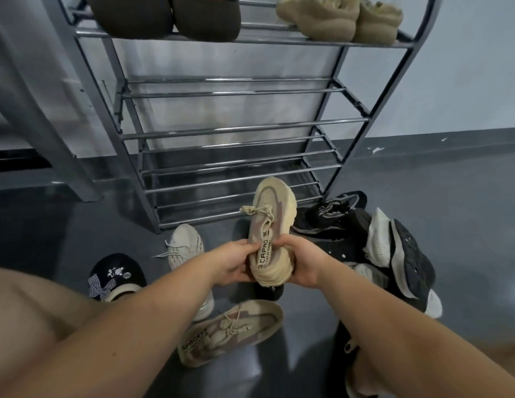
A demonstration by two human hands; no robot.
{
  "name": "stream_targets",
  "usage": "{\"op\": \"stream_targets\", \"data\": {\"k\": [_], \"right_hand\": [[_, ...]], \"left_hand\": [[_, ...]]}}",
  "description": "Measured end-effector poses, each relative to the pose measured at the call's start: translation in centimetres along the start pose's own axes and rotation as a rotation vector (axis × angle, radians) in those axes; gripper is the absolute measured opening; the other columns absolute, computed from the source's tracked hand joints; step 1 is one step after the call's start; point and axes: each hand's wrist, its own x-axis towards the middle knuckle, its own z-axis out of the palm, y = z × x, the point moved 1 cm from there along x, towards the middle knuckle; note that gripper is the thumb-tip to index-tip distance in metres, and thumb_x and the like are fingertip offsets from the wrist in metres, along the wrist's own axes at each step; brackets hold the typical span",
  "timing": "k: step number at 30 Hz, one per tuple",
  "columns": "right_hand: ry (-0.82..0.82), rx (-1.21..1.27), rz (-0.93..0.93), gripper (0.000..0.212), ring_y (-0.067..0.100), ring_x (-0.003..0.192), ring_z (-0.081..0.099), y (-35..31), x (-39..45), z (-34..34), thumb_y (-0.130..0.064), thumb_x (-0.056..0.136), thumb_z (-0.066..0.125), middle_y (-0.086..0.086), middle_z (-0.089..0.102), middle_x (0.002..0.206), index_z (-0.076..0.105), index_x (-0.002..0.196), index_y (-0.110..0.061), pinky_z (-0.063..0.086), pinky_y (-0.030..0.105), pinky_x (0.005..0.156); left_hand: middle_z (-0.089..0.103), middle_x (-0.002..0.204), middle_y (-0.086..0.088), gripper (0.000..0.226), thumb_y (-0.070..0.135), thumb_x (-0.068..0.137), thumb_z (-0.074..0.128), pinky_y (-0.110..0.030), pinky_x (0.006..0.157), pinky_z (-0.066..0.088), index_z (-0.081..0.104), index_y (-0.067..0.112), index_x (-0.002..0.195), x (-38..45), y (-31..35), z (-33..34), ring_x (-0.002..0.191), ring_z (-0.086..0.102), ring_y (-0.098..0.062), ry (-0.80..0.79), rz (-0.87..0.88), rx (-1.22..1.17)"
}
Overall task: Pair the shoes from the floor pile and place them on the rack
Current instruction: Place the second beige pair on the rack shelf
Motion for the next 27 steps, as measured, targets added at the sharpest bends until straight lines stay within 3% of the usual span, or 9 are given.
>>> {"op": "stream_targets", "data": {"k": [4, 7, 10, 12, 14, 16, 22, 24, 27], "right_hand": [[0.066, -0.063, -0.061, 0.023, 0.020, 0.087, 0.064, 0.4, 0.0, -1.5, -0.020, 0.093, 0.055, 0.006, 0.068, 0.097, 0.060, 0.113, -0.010, 0.053, 0.031, 0.072], [0.163, -0.088, -0.076, 0.024, 0.021, 0.089, 0.063, 1.1, 0.5, -3.0, -0.024, 0.090, 0.063, 0.007, 0.066, 0.096, 0.060, 0.107, -0.008, 0.053, 0.038, 0.083], [0.225, -0.082, -0.044, 0.009, 0.021, 0.081, 0.062, 3.1, 1.3, -4.5, -0.017, 0.091, 0.061, 0.007, 0.065, 0.088, 0.060, 0.095, -0.010, 0.052, 0.038, 0.076], [0.346, -0.077, -0.014, 0.015, 0.023, 0.078, 0.061, 5.4, 2.3, -6.0, -0.012, 0.090, 0.062, 0.009, 0.064, 0.086, 0.060, 0.103, -0.006, 0.052, 0.036, 0.071], [0.471, -0.084, 0.038, 0.019, 0.025, 0.077, 0.060, 8.4, 2.9, -7.6, -0.009, 0.088, 0.064, 0.010, 0.064, 0.084, 0.059, 0.106, -0.006, 0.051, 0.034, 0.068], [0.536, -0.079, 0.101, 0.014, 0.025, 0.076, 0.059, 11.7, 2.9, -9.0, -0.007, 0.088, 0.063, 0.010, 0.063, 0.084, 0.058, 0.101, -0.008, 0.049, 0.032, 0.063], [0.518, -0.074, 0.309, 0.002, 0.037, 0.105, 0.062, 17.7, 3.3, -10.8, -0.008, 0.089, 0.061, 0.019, 0.066, 0.110, 0.061, 0.089, -0.010, 0.050, 0.052, 0.093], [0.503, -0.085, 0.344, 0.001, 0.037, 0.106, 0.061, 17.7, 3.7, -10.7, -0.009, 0.091, 0.059, 0.019, 0.065, 0.112, 0.059, 0.091, -0.009, 0.052, 0.051, 0.085], [0.472, -0.102, 0.403, 0.022, 0.034, 0.098, 0.060, 17.6, 4.0, -10.8, -0.010, 0.093, 0.057, 0.019, 0.062, 0.114, 0.056, 0.113, -0.003, 0.051, 0.044, 0.074]], "left_hand": [[0.067, 0.085, 0.000, 0.017, 0.021, 0.099, 0.044, -0.029, 0.066, 0.053, 0.055, 0.021, 0.111, 1.1, -1.3, 0.0, 0.073, 0.063, -0.014, 0.013, 0.058, 0.099], [0.072, 0.076, 0.004, 0.017, 0.022, 0.098, 0.047, -0.025, 0.062, 0.056, 0.057, 0.019, 0.111, 1.6, -2.0, -0.4, 0.066, 0.067, -0.009, -0.030, 0.042, 0.194], [0.068, 0.112, -0.010, 0.037, 0.039, 0.097, 0.045, -0.027, 0.066, 0.053, 0.055, 0.014, 0.123, 2.3, -3.1, -1.0, 0.082, 0.065, -0.016, -0.004, -0.035, 0.291], [0.053, 0.135, -0.019, 0.051, 0.047, 0.096, 0.041, -0.034, 0.078, 0.051, 0.049, 0.013, 0.133, 3.3, -4.7, -2.3, 0.097, 0.062, -0.024, 0.045, -0.083, 0.621], [0.044, 0.145, -0.014, 0.053, 0.046, 0.098, 0.038, -0.035, 0.102, 0.040, 0.044, 0.013, 0.139, 4.1, -6.7, -3.9, 0.125, 0.050, -0.028, 0.052, -0.113, 1.111], [0.038, 0.150, -0.012, 0.056, 0.043, 0.098, 0.038, -0.031, 0.110, 0.032, 0.037, 0.010, 0.143, 4.8, -8.5, -4.9, 0.135, 0.039, -0.026, 0.036, -0.140, 1.345], [0.054, 0.133, -0.012, 0.052, 0.048, 0.096, 0.039, -0.034, 0.100, 0.042, 0.050, 0.010, 0.129, 7.0, -11.1, -5.9, 0.119, 0.053, -0.026, 0.054, -0.211, 1.344], [0.051, 0.138, -0.011, 0.060, 0.054, 0.094, 0.040, -0.035, 0.104, 0.040, 0.046, 0.011, 0.135, 7.7, -11.7, -6.2, 0.123, 0.051, -0.026, 0.042, -0.287, 1.281], [0.049, 0.141, -0.011, 0.060, 0.048, 0.093, 0.047, -0.034, 0.105, 0.038, 0.042, 0.010, 0.139, 8.5, -12.1, -6.0, 0.125, 0.050, -0.027, 0.030, -0.332, 1.217]]}}
